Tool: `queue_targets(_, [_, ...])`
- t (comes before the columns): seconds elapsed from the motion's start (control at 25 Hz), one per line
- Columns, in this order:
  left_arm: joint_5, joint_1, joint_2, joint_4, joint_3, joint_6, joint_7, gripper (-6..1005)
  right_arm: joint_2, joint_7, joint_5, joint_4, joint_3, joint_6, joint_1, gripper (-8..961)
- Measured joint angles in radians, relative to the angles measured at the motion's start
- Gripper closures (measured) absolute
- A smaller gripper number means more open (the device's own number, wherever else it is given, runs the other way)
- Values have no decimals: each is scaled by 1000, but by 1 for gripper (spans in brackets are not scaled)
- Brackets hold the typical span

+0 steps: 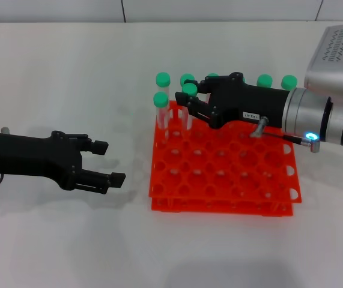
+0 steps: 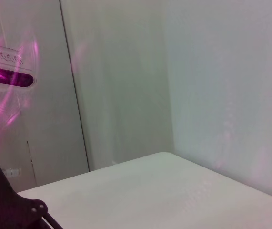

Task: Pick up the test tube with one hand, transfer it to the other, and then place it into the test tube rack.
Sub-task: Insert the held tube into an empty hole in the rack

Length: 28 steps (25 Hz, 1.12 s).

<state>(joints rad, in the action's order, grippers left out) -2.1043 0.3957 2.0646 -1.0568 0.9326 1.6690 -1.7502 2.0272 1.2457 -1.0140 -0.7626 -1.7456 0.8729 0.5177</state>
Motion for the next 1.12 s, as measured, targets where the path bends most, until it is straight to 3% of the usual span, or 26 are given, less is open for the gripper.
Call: queue_targets(1.12, [-2,8,0,2,0,-3,0,111,-2,-5,-1,0,0,9,5,679])
